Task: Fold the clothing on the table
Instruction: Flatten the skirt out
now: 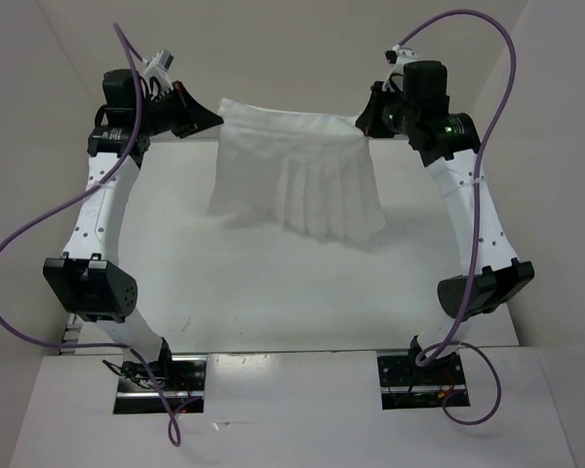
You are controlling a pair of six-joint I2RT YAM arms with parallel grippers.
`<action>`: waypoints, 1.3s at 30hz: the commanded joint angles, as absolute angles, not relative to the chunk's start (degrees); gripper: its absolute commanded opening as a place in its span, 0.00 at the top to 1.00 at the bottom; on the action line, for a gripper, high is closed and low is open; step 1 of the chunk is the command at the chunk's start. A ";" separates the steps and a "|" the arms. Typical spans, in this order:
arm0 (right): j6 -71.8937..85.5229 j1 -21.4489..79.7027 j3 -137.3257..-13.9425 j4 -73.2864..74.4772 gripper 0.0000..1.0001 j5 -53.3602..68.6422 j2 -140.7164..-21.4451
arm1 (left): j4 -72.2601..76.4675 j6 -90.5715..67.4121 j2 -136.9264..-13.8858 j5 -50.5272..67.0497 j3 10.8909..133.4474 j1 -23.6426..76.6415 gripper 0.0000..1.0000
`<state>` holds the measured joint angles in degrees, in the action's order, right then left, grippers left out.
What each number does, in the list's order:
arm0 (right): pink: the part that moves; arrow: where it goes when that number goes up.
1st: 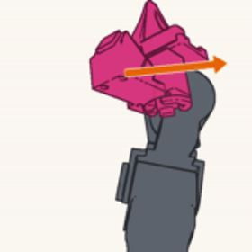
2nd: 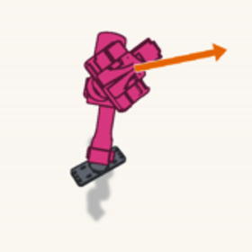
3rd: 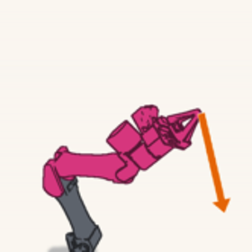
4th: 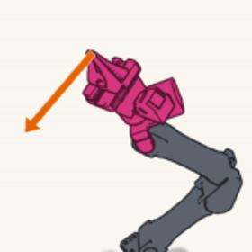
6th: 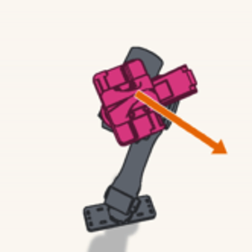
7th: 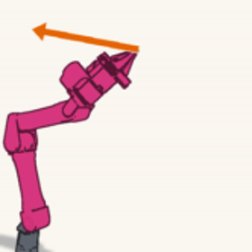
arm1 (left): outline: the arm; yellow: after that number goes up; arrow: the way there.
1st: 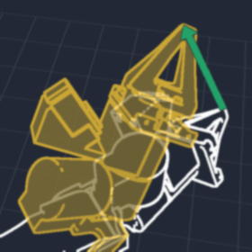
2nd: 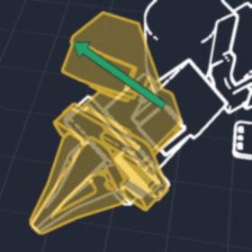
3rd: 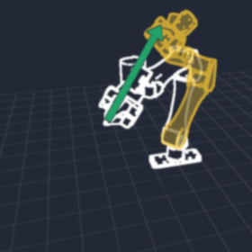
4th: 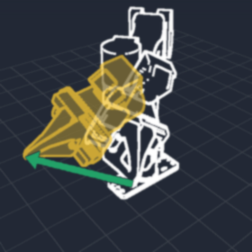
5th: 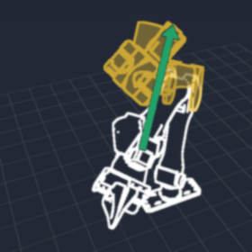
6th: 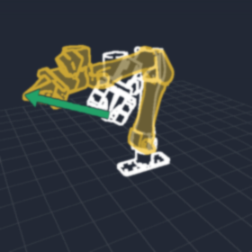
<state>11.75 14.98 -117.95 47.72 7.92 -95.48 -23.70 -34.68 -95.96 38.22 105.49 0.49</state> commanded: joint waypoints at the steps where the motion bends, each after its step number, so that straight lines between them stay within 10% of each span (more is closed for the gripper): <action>1: 8.27 14.85 -126.30 46.50 1.00 4.65 -90.45 | -21.62 -33.13 -92.81 39.46 112.68 -1.05 1.00; 19: 31.24 25.92 -56.00 42.68 1.00 18.90 -52.43 | -8.41 -48.84 -51.10 29.64 34.15 14.31 1.00; 30: 43.86 29.71 -49.65 55.01 1.00 17.94 -43.84 | -22.68 -62.05 -19.26 26.02 20.57 15.47 1.00; 39: 33.15 22.60 -61.87 52.67 1.00 6.25 -61.31 | -16.44 -52.69 -38.90 18.74 32.76 15.47 1.00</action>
